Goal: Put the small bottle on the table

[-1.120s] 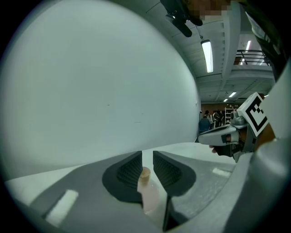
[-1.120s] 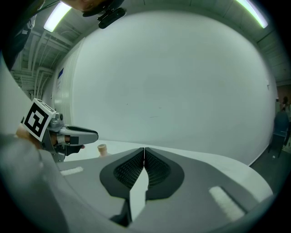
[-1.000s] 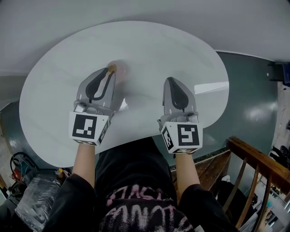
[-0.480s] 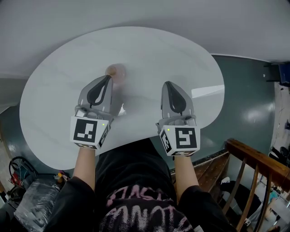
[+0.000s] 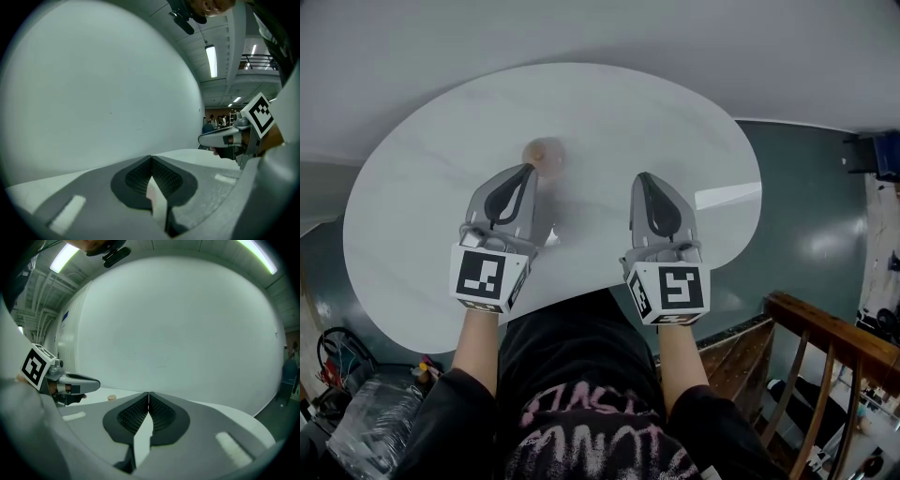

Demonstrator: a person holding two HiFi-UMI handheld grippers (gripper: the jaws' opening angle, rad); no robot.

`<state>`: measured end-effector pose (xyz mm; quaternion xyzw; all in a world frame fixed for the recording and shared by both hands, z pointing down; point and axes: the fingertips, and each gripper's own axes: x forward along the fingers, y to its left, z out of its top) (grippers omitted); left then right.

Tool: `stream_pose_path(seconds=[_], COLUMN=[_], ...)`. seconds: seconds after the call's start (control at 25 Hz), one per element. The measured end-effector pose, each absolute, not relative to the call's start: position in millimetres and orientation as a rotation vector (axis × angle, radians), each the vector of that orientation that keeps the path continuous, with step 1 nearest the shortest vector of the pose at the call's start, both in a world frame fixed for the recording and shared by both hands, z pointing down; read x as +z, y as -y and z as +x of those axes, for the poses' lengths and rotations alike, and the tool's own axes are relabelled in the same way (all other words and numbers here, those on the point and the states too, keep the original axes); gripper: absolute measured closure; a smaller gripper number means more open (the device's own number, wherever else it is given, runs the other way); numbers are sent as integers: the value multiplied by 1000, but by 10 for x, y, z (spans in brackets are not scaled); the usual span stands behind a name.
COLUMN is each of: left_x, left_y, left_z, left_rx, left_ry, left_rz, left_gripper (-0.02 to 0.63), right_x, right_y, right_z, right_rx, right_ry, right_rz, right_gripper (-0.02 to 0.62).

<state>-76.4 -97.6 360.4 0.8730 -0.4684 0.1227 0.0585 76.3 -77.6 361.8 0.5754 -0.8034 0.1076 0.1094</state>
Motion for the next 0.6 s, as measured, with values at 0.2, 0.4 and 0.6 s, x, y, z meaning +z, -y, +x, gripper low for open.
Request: stream_pose_path(seconds=[0.2, 0.4, 0.6], left_x=[3558, 3514, 3419], left_y=[949, 906, 902], left_z=[-776, -743, -756], left_rx=[364, 385, 365], left_ry=[1413, 1394, 1401], left_rz=[2660, 2656, 2696], left_gripper=[606, 606, 606], right_x=[3554, 3460, 3397], right_y=[781, 774, 760], right_z=[743, 788, 751], right_rx=[298, 277, 267], right_ry=[2372, 2377, 2378], right_rz=[1699, 1711, 1722], right_gripper=[584, 584, 584])
